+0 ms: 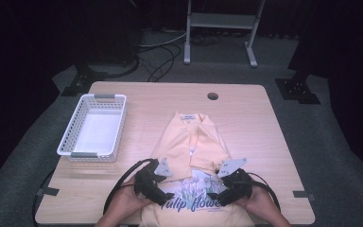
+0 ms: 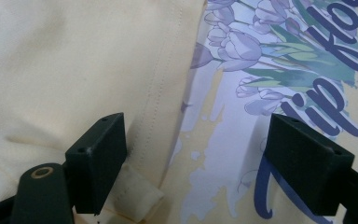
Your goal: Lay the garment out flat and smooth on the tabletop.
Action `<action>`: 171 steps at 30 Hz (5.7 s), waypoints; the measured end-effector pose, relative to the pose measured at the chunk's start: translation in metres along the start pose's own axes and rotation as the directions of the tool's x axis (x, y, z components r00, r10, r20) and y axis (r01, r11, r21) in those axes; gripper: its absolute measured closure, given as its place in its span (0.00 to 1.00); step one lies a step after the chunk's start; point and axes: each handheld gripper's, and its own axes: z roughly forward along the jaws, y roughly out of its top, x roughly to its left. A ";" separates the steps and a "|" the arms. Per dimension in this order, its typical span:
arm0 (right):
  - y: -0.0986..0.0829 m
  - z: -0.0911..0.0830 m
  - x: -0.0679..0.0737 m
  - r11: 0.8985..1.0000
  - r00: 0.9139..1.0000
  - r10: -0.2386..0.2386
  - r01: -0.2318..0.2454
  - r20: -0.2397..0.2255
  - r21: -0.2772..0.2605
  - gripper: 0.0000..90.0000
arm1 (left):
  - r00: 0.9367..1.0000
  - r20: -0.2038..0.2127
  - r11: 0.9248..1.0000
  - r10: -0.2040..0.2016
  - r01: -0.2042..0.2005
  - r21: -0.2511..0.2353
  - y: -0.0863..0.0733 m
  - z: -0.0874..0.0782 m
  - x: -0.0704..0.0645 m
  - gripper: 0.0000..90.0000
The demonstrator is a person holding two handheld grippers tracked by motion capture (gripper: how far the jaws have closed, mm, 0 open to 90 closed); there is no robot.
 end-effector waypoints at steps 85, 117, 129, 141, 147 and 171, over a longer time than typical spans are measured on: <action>0.061 0.031 0.035 0.954 0.956 -0.293 0.291 0.019 0.065 0.86 | 1.000 0.017 0.999 0.017 -0.016 -0.038 0.011 0.010 0.002 0.19; 0.063 -0.004 0.002 0.974 0.967 -0.223 0.224 -0.121 -0.005 0.95 | 0.999 0.030 0.998 -0.013 0.015 -0.060 0.008 0.011 0.003 0.19; 0.061 -0.022 -0.008 0.973 0.969 -0.227 0.230 -0.097 0.019 0.96 | 1.000 0.028 0.998 -0.008 0.010 -0.055 0.008 0.011 0.003 0.19; 0.053 -0.037 -0.021 0.976 0.975 -0.213 0.216 -0.059 0.033 0.96 | 1.000 0.030 0.999 -0.005 0.006 -0.048 0.009 0.011 0.003 0.19; 0.049 -0.043 -0.024 0.978 0.977 -0.205 0.207 -0.048 0.035 0.96 | 1.000 0.027 0.999 -0.007 0.008 -0.042 0.010 0.011 0.003 0.19; 0.026 -0.069 -0.041 0.983 0.985 -0.172 0.170 0.015 0.072 0.96 | 1.000 0.030 0.999 -0.007 0.008 -0.044 0.009 0.011 0.003 0.19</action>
